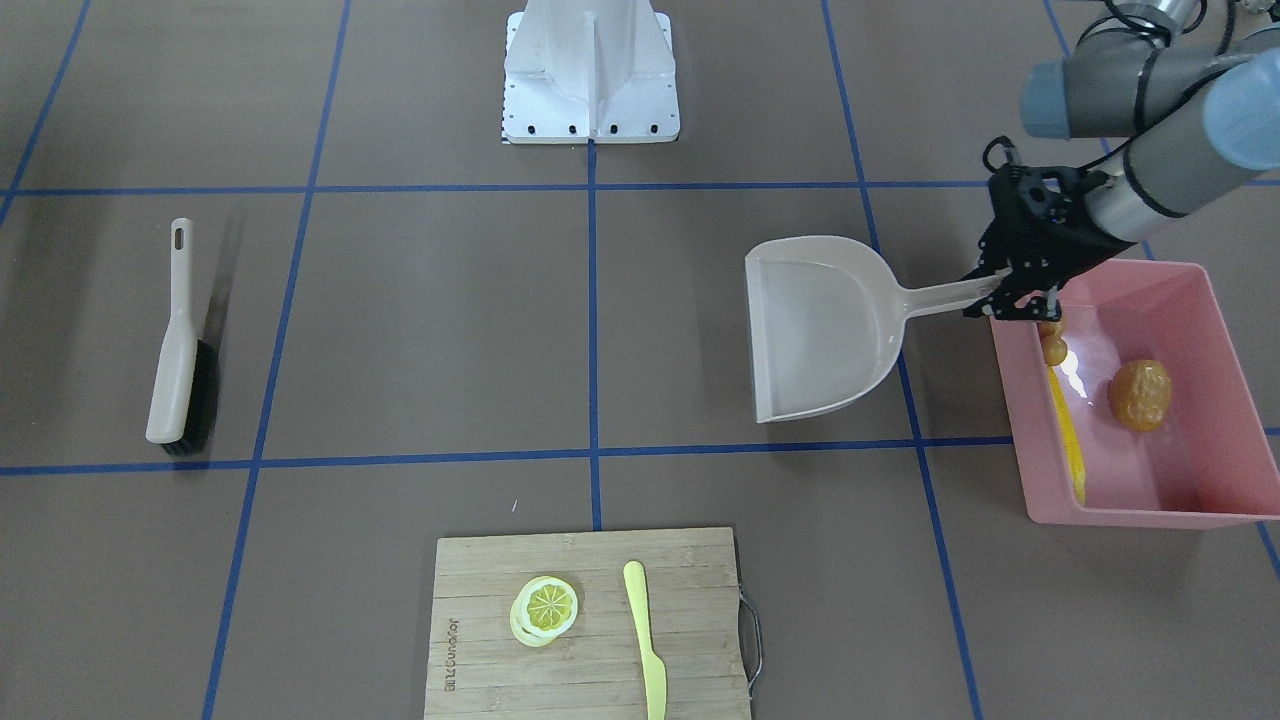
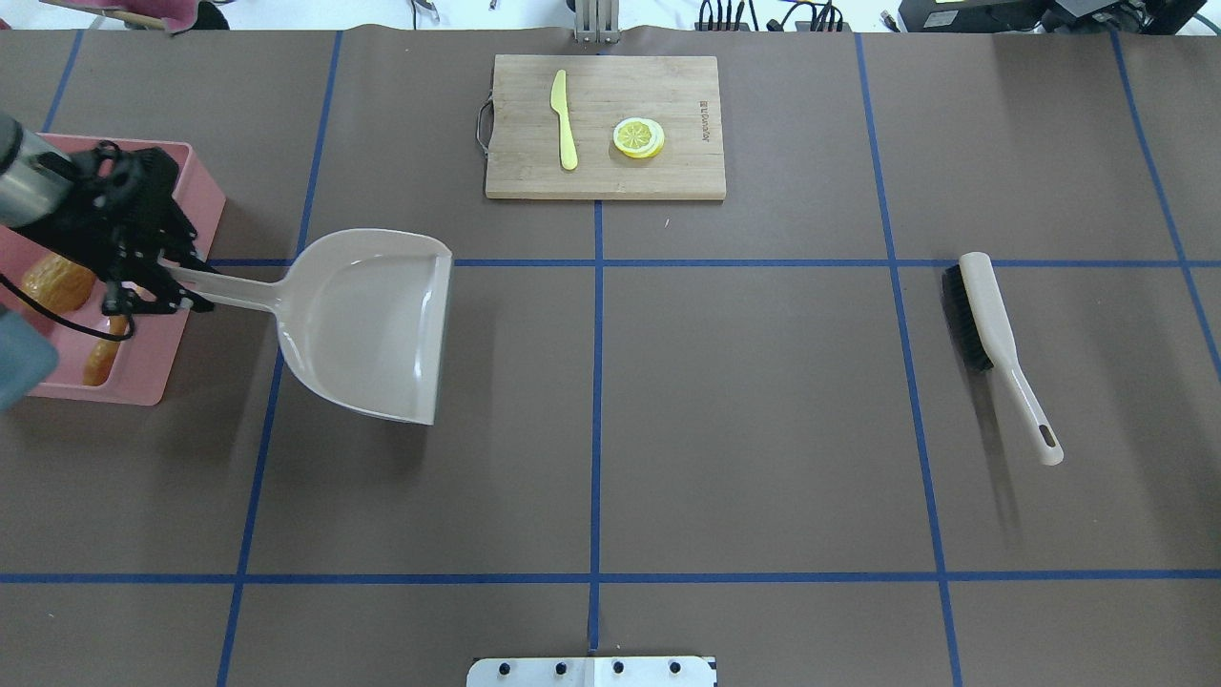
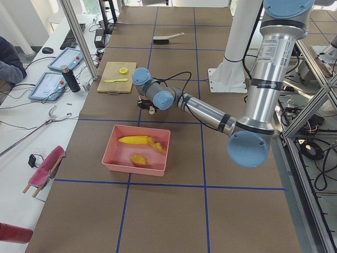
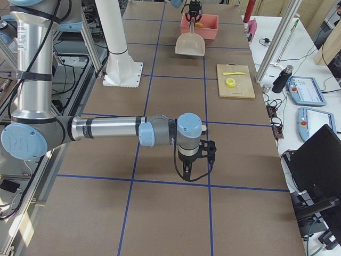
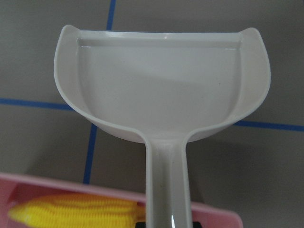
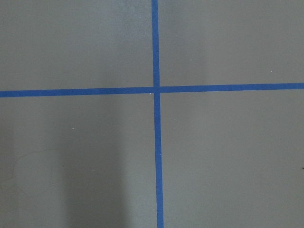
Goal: Sweep and dump trash into bin
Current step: 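Lower the empty dustpan back onto the table with the left gripper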
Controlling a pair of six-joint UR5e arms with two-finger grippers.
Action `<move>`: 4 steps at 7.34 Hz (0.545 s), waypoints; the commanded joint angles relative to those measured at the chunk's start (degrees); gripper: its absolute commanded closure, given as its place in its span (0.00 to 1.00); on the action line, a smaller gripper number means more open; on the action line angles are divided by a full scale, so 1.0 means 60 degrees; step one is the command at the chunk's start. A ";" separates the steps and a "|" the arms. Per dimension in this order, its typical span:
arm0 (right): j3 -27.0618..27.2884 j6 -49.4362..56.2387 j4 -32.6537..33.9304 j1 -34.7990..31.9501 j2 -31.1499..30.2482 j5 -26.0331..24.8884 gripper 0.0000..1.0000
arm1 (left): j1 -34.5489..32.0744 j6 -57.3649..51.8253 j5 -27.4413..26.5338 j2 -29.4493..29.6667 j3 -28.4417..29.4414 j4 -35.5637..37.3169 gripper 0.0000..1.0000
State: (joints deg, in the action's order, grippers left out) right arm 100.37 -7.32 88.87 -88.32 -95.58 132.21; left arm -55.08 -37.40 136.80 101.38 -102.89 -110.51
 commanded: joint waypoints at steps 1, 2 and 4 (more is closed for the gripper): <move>0.0234 0.0077 0.0870 -0.0060 0.0109 -0.0090 0.00 | 0.1601 0.1717 -0.0986 0.0255 0.0155 -0.2025 1.00; 0.0279 0.0759 0.0905 -0.0075 0.0096 -0.0381 0.00 | 0.1809 0.1940 -0.1134 0.0372 0.0432 -0.2408 1.00; 0.0221 0.0956 0.0964 -0.0104 0.0125 -0.0545 0.00 | 0.1957 0.2974 -0.1136 0.0476 0.0610 -0.2805 1.00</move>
State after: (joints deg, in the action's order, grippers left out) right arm 101.78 -2.47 94.35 -88.80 -94.86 129.45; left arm -44.21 -23.96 130.22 103.92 -99.84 -125.39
